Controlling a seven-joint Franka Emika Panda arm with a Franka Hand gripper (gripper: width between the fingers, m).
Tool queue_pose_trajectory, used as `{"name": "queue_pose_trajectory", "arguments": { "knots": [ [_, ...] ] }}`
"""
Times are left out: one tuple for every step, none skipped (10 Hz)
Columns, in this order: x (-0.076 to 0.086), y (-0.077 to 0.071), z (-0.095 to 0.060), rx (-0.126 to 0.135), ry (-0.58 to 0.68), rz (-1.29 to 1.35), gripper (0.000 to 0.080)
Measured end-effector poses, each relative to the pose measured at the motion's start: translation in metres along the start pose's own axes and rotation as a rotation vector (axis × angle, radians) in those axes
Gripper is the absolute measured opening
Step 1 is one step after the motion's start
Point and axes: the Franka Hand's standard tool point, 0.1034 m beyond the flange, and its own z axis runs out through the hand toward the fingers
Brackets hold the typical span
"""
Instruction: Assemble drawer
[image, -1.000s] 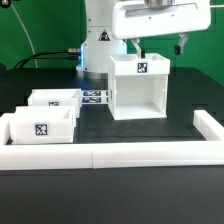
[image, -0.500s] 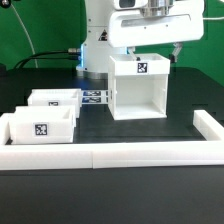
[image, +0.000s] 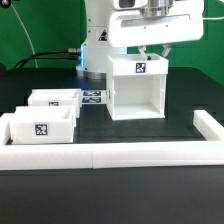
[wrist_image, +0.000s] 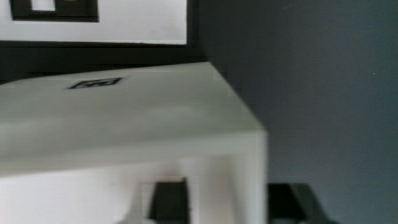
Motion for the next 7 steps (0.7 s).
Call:
{"name": "queue_pose_trajectory", "arguments": {
  "knots": [
    [0.0003,0.0000,-0.0002,0.000,0.001,0.000,0.0060],
    [0.0007,0.0001,-0.0005,0.000,0.002,0.000,0.0038],
    [0.0007,0.0001,-0.0005,0.000,0.002,0.000,0.0038],
    [0.0008,0.0002,-0.0006,0.000,0.002,0.000,0.0038],
    [0.0008,0.0002,-0.0006,0.000,0.002,0.000,0.0038],
    [0.0008,0.0002,-0.0006,0.000,0.002,0.001,0.0038],
    [0.0008,0.0002,-0.0006,0.000,0.002,0.001,0.0038]
  ]
}}
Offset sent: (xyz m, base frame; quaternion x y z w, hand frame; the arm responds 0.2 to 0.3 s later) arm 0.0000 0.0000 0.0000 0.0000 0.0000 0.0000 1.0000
